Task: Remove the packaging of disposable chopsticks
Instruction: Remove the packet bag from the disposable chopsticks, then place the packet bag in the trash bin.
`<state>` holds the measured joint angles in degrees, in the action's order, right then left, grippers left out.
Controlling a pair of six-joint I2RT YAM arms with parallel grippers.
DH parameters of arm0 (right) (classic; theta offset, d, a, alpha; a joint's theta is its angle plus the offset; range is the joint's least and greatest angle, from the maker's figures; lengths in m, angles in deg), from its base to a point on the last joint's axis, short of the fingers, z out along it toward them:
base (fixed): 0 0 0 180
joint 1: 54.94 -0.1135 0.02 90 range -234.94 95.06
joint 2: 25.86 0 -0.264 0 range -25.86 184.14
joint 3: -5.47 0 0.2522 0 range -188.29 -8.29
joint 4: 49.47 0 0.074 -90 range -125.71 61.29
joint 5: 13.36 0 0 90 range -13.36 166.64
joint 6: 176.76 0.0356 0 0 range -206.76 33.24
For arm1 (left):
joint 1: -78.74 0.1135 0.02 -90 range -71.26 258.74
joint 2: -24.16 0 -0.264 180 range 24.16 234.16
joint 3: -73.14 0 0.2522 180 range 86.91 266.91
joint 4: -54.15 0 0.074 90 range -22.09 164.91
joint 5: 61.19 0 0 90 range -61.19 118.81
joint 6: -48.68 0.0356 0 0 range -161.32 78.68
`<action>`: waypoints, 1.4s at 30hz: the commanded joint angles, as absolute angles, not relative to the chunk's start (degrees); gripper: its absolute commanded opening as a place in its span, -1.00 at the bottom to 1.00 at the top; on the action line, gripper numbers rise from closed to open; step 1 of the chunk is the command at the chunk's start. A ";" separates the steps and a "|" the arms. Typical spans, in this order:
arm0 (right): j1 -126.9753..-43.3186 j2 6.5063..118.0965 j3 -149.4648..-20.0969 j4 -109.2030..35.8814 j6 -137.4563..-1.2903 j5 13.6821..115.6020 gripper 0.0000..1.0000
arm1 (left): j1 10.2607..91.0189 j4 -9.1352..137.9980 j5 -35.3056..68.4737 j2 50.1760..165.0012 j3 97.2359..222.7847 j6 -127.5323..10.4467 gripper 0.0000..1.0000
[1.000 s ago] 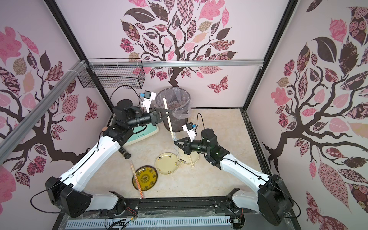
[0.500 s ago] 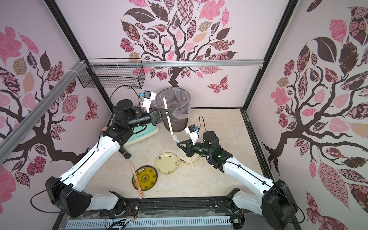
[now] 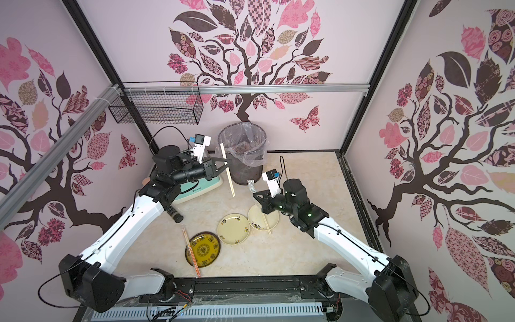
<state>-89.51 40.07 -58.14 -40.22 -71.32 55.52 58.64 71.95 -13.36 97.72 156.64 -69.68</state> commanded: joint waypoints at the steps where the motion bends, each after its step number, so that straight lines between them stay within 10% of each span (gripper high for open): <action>1: -89.90 43.52 -65.83 -40.07 -73.65 57.06 -1.00 | 60.91 71.41 -15.58 95.13 153.01 -69.78 -1.00; 28: -81.63 94.98 -136.32 -35.08 -79.11 52.93 -1.00 | 65.88 72.64 -17.25 93.64 144.43 -65.67 -1.00; 42: -78.49 111.29 -150.37 -23.64 -83.59 55.70 -1.00 | 69.93 71.25 -20.31 96.51 144.43 -67.60 -1.00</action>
